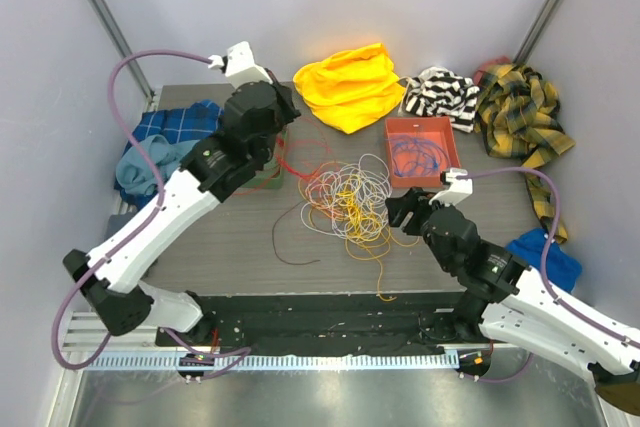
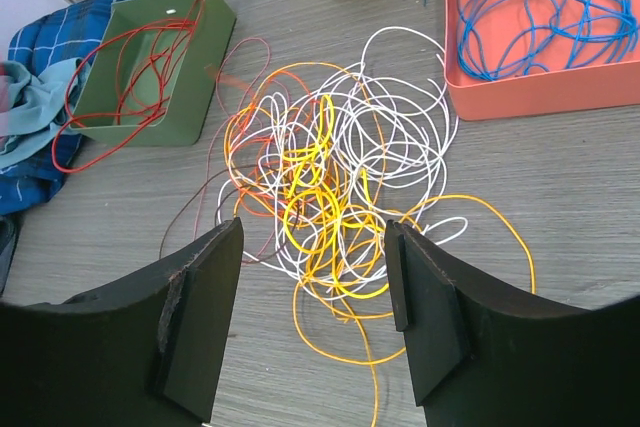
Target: Untangle the cables
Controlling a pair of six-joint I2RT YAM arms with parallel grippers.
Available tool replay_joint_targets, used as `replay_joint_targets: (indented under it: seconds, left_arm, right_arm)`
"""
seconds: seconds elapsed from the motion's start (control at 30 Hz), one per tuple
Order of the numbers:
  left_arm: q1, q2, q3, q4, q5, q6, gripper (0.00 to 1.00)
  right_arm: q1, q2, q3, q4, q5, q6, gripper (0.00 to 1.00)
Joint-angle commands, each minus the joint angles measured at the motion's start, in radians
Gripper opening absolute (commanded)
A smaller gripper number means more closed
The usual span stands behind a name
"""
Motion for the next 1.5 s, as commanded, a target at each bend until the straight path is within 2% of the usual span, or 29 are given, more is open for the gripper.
replay_joint_targets:
  seconds: [0.0,0.1,0.4,0.63,0.8,1.2,1.23,1.27,1.3,1.37,1.4,1.43,1.47]
  left_arm:
    - [-0.007,-0.071,0.066,-0.103,-0.056,0.083,0.0]
    - [-0.007,-0.109,0.069,-0.118,-0.124,0.128,0.0]
    - [0.038,-0.097,0.073,-0.146,-0.163,0.186,0.0]
    - [0.206,-0.046,-0.049,-0.138,-0.043,0.113,0.0]
    - [0.315,0.027,-0.061,-0.14,0.048,0.082,0.0]
    - [0.411,0.269,-0.041,-0.023,0.114,0.087,0.01]
    - [0.414,0.285,-0.032,-0.038,0.129,0.087,0.04]
    - [0.417,0.299,-0.02,-0.05,0.147,0.087,0.13]
    - [0.417,0.314,-0.001,-0.066,0.158,0.084,0.42]
    - [0.417,0.296,-0.016,-0.052,0.205,0.091,0.65]
    - [0.417,0.252,-0.062,-0.019,0.215,0.102,0.7]
    - [0.418,0.224,-0.087,0.033,0.21,0.116,0.82]
    - [0.417,0.2,-0.12,0.047,0.195,0.129,1.0]
  right_arm:
    - [0.006,-0.008,0.026,0.01,0.0,0.031,0.66]
    - [0.006,-0.012,0.027,0.009,-0.011,0.04,0.66]
    - [0.006,-0.044,0.023,-0.017,-0.013,0.053,0.66]
    - [0.004,-0.084,0.009,-0.053,0.007,0.053,0.66]
    - [0.006,-0.092,0.0,-0.06,0.03,0.045,0.66]
    - [0.006,-0.055,-0.011,-0.041,0.052,0.022,0.67]
    - [0.006,-0.054,-0.017,-0.039,0.047,0.023,0.67]
    - [0.006,-0.048,-0.019,-0.036,0.043,0.025,0.67]
    - [0.006,-0.044,-0.019,-0.037,0.041,0.025,0.67]
    - [0.006,-0.041,-0.02,-0.037,0.043,0.02,0.67]
    - [0.006,-0.041,-0.023,-0.034,0.046,0.019,0.67]
    - [0.004,-0.041,-0.025,-0.031,0.046,0.017,0.67]
    - [0.004,-0.04,-0.025,-0.027,0.044,0.013,0.67]
